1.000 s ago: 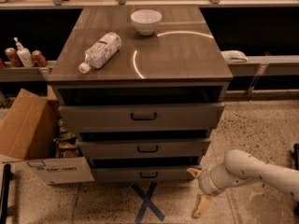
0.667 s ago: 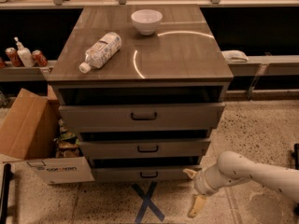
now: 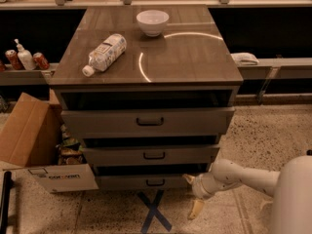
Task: Open bottom drawer
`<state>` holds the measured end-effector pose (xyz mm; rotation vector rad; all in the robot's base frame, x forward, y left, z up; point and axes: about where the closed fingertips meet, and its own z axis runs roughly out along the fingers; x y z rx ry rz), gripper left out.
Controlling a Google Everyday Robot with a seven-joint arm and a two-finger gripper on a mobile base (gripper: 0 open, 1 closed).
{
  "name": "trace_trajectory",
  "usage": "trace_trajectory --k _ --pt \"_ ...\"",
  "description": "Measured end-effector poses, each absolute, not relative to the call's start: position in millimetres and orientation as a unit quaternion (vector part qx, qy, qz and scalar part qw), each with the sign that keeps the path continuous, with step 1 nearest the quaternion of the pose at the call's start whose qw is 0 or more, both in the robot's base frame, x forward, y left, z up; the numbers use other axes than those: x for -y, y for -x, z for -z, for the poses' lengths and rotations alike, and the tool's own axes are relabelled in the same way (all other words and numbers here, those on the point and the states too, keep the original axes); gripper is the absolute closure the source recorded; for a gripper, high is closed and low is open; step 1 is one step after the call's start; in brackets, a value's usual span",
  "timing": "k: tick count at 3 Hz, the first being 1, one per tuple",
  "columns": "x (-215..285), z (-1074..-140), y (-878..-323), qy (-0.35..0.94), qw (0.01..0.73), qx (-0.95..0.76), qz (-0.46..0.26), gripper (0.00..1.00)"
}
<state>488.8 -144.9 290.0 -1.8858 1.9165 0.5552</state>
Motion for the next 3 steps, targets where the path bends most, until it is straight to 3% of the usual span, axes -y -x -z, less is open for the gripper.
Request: trace_trajectory --k 3 --pt "131 -219 -545 0.673 0.245 -0.672 -0.187 0.0"
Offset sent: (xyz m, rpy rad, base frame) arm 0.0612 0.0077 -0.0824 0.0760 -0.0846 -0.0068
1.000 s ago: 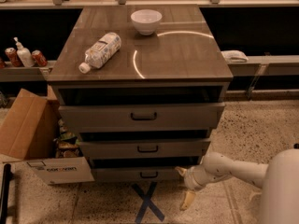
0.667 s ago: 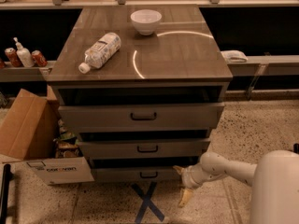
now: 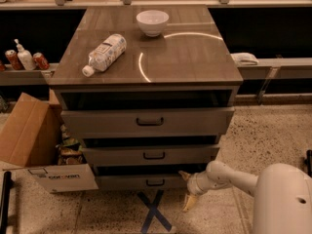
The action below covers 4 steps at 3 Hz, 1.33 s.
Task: Open bottom drawer
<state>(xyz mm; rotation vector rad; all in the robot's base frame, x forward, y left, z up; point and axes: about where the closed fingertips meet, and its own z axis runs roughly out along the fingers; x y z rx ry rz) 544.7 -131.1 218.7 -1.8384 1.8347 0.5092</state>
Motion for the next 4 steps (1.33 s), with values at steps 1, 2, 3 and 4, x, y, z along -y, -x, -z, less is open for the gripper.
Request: trace_trajectory --k 1,2,3,4 --pt "125 -207 -561 0.673 0.254 -0.672 -0.175 0.0" --pt "119 -193 -577 0.673 0.258 -0.671 -0.175 0.0" --pt "113 -170 -584 0.674 0.251 -0.67 -0.184 0.19" --pt "121 -163 -575 0.669 0.248 -0.676 -0.184 0.42"
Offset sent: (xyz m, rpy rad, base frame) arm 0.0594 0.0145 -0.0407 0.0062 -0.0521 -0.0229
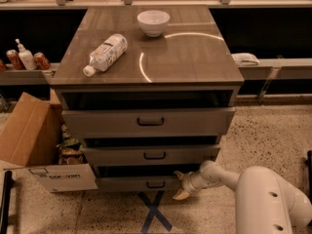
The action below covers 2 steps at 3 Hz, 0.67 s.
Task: Open bottom drawer
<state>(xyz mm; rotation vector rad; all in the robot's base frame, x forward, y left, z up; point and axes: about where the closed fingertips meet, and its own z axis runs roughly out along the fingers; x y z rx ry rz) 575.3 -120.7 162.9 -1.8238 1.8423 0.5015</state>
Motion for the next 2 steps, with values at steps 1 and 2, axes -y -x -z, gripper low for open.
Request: trace_trajectory --k 1,2 --pt "120.9 -168.9 -574.7 0.669 0.248 -0.676 -0.184 0.66" --pt "120.9 -176.6 -574.7 0.669 0.248 -0.676 -0.184 0.89"
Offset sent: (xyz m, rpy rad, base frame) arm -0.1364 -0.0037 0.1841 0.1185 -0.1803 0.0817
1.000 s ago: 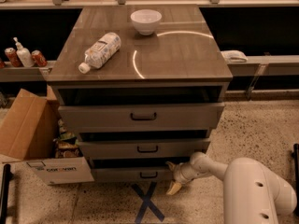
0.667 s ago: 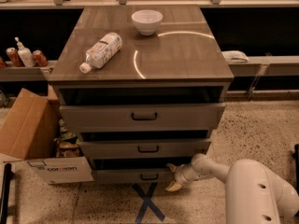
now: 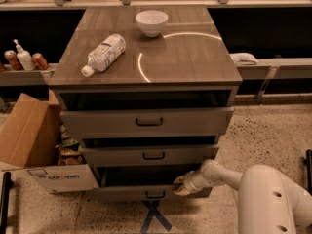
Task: Open bottom drawer
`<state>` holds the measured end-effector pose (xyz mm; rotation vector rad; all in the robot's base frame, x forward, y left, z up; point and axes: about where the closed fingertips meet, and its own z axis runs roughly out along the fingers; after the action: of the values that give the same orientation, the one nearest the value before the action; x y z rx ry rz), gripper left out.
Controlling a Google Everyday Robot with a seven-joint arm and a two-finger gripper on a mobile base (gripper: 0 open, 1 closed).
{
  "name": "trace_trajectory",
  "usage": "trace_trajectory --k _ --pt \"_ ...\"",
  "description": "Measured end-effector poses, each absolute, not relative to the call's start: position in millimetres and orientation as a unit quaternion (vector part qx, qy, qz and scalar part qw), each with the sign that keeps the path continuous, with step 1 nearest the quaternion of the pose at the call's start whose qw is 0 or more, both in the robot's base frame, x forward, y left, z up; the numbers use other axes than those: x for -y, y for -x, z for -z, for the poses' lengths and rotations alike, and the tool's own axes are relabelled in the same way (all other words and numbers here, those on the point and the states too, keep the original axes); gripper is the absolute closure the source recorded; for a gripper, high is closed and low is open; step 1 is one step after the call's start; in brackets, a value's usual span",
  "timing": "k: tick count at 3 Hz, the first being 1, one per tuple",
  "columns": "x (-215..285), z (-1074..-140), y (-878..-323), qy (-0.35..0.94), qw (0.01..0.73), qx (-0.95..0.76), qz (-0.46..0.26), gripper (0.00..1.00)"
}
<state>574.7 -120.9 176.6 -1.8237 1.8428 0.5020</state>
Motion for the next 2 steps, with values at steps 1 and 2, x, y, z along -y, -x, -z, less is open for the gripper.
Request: trace_trajectory --k 1,2 --pt "120.8 -183.0 -574.7 0.669 0.248 -0.676 -0.184 1.0" --pt "120.7 -183.5 -574.6 0.669 0.248 -0.676 -0.184 0.81"
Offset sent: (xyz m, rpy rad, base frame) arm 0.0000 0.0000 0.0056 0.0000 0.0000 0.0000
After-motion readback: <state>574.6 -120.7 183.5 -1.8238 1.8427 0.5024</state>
